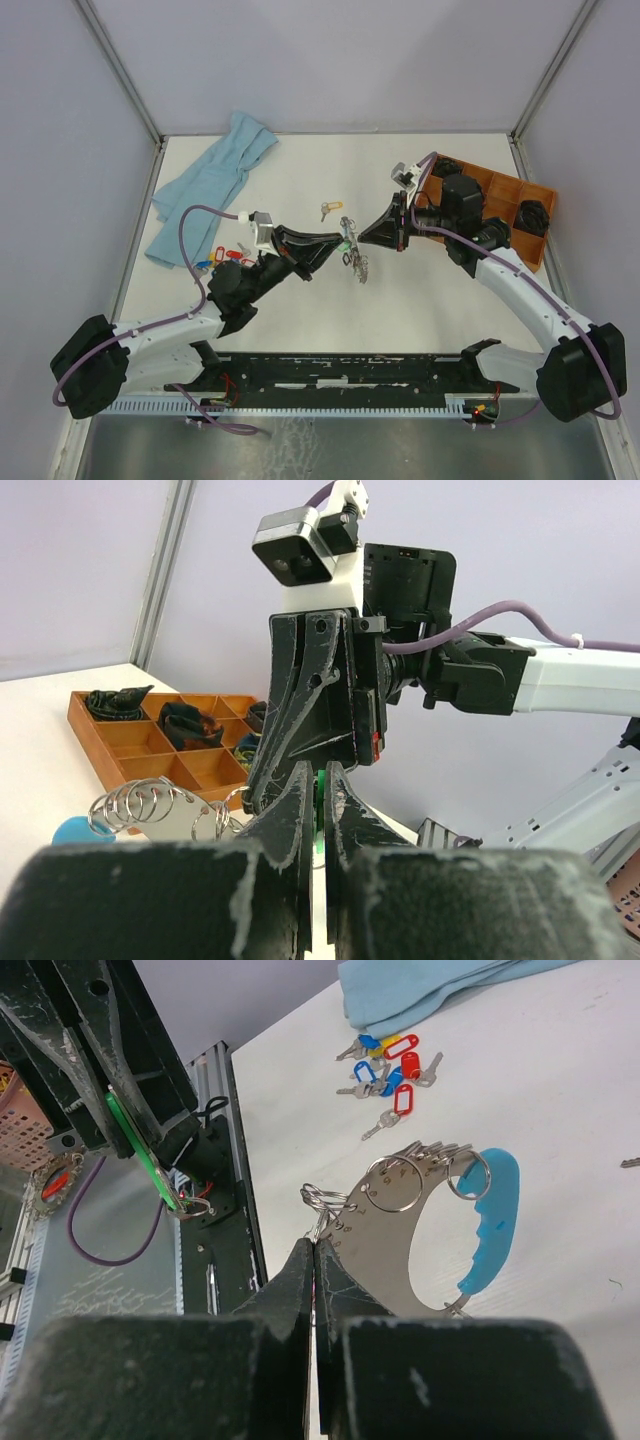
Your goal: Remove the keys from the keyring
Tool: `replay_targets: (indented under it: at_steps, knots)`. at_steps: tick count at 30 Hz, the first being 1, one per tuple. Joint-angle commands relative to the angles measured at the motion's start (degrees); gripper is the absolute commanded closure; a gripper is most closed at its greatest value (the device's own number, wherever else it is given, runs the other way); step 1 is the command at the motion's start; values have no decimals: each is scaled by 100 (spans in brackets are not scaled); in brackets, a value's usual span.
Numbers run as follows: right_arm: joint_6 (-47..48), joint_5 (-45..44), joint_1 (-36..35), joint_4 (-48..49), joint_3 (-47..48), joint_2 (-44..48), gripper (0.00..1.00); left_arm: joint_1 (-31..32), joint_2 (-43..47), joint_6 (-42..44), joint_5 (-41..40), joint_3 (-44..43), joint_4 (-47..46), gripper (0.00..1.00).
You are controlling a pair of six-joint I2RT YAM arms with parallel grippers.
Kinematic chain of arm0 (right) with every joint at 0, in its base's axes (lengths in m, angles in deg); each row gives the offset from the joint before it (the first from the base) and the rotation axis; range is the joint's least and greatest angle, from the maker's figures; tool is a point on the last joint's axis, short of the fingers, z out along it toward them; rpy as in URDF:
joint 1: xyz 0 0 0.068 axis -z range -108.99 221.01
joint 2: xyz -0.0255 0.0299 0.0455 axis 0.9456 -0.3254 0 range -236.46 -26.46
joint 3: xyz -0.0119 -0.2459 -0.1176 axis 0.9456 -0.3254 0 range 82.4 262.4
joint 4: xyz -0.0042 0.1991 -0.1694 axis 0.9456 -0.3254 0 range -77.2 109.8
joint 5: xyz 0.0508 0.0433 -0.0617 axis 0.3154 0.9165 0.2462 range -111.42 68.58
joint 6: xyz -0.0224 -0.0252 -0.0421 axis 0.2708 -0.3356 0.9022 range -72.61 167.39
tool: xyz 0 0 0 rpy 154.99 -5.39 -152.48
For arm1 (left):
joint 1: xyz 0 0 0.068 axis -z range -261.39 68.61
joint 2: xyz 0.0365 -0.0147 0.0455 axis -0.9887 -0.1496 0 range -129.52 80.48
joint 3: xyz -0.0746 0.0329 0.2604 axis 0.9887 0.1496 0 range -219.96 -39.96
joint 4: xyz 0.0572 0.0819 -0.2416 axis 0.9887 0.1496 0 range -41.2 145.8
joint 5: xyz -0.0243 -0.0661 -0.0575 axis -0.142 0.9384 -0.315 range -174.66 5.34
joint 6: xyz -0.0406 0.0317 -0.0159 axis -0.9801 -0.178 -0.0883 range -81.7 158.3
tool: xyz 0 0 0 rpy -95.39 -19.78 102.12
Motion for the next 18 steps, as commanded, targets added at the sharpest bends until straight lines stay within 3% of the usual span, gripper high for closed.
replay_targets:
  at_steps: [1,12,18]
  knots:
    - [-40,143,23,454,81,126,99,-1,105,-79,-90,41,-320,97]
    - [1664,104,229,-1271,657,355,99,-163,571,-67,-832,554,169,97]
    - [1950,-23,374,-1542,745,407,99,-998,386,-651,-401,591,435,97]
